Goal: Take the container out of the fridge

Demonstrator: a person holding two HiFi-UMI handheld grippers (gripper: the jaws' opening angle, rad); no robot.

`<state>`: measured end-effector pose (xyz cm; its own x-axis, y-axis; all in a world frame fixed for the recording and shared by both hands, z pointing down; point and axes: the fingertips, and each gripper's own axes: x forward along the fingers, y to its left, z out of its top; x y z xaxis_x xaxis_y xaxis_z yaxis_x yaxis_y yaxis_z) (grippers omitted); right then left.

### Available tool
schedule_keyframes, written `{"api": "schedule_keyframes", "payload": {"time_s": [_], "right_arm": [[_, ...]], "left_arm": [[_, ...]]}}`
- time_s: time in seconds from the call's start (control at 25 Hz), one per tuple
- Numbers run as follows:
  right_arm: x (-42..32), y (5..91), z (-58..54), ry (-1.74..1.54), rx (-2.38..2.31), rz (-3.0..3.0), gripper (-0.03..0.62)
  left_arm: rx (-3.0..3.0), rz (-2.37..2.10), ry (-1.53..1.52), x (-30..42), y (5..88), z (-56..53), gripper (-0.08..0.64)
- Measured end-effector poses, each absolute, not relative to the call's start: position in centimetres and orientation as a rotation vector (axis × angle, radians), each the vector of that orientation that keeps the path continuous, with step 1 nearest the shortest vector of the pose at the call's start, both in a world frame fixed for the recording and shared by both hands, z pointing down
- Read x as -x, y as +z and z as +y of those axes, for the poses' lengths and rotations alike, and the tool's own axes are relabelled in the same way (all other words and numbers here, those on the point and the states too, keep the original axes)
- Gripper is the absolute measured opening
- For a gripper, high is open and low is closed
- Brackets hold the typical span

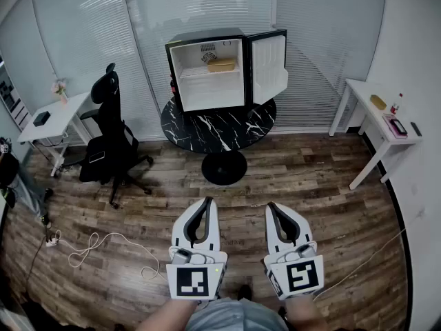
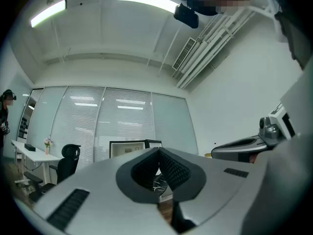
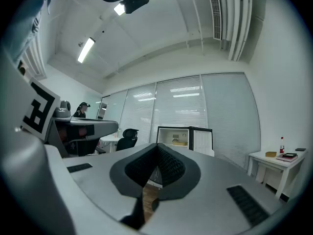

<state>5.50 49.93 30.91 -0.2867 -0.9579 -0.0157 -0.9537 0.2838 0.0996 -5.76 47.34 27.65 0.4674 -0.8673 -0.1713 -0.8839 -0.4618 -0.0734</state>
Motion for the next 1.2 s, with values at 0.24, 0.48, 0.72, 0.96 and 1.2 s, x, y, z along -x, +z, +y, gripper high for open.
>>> {"api": "schedule_keyframes", "payload": {"time_s": [0.24, 0.48, 0.72, 0.96, 1.2], "right_arm": [[-6.8, 31.3, 49.9, -0.129, -1.847, -2.491, 0.011], [-9.0, 31.7, 49.7, -0.101, -1.825, -2.512, 0.012], [-11.3, 32.9, 48.8, -0.074, -1.838, -2.478, 0.012], [-10.9, 34.3, 45.7, -0.039, -1.802, -2.482, 0.012], [-9.6, 36.2, 40.0, 0.001, -1.753, -2.475, 0.012]], "left_arm": [[2.564, 1.542, 0.159, 4.3, 28.1, 47.3, 0.014], [2.554, 1.546, 0.154, 2.2, 28.2, 47.3, 0.014], [2.545, 1.587, 0.133, 1.6, 29.1, 47.1, 0.014], [2.538, 1.655, 0.092, 2.9, 30.7, 44.3, 0.014], [2.547, 1.712, 0.096, 4.6, 32.6, 38.9, 0.014]]}}
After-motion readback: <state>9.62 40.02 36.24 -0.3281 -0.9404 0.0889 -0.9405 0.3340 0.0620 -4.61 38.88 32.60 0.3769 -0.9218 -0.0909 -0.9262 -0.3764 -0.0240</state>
